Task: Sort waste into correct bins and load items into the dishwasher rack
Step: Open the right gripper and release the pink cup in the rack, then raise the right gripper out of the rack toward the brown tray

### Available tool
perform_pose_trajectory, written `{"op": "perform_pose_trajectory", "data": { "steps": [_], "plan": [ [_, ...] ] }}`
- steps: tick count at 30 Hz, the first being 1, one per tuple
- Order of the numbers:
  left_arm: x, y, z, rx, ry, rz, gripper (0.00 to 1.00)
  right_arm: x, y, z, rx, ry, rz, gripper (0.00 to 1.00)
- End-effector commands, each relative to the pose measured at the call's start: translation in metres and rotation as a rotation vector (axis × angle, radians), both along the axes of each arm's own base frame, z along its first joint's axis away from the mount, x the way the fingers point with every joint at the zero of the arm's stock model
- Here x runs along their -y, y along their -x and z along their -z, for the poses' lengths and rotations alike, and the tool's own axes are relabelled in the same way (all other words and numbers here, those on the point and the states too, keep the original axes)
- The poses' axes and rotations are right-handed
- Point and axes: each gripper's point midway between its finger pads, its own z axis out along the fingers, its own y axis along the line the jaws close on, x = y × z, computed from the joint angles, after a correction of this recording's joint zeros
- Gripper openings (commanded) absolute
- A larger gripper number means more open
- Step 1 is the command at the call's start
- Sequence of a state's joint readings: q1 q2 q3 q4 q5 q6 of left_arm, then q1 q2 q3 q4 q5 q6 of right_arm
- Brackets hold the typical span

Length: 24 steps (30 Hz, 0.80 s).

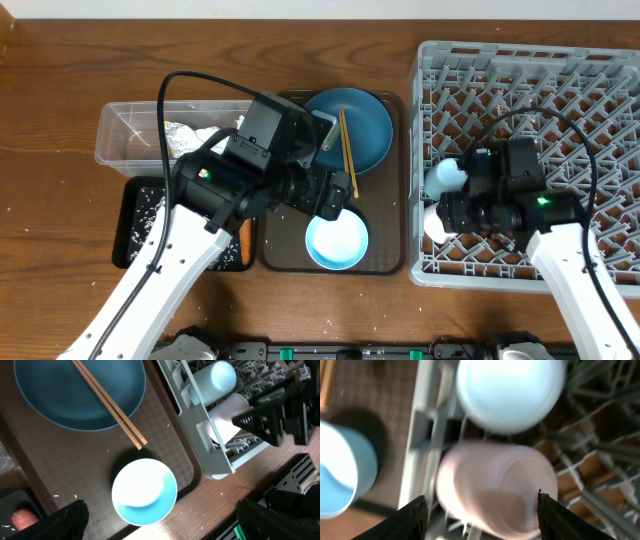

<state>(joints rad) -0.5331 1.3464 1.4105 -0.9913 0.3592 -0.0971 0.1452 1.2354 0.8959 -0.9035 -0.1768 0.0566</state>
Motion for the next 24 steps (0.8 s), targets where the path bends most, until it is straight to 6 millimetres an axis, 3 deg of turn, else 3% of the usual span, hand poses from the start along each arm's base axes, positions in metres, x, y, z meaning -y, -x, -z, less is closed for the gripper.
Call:
{"op": "perform_pose_trajectory", "data": {
  "steps": [1,4,11,14,19,24],
  "plan": [
    [-0.001,-0.001,0.001,0.004,-0.011,0.001,0.96,-0.021,0.02,-0.006,-0.055,-0.113,-0.077,0.67],
    [-0.001,-0.001,0.001,0.003,-0.011,0.0,0.96,-0.024,0.03,-0.014,-0.069,-0.133,-0.082,0.66],
    [-0.001,-0.001,0.001,0.004,-0.011,0.001,0.96,-0.031,0.023,-0.07,0.083,-0.186,-0.104,0.66],
    [-0.001,-0.001,0.001,0.003,-0.011,0.0,0.96,-0.031,0.022,-0.085,0.14,-0.194,-0.11,0.65],
    [-0.001,-0.001,0.001,0.004,-0.011,0.001,0.97,-0.031,0.023,-0.084,0.136,-0.199,-0.091,0.65],
    [-0.001,-0.001,0.001,0.004,-0.011,0.001,0.97,-0.043,0.02,-0.075,0.107,-0.196,-0.134,0.62]
  ]
}}
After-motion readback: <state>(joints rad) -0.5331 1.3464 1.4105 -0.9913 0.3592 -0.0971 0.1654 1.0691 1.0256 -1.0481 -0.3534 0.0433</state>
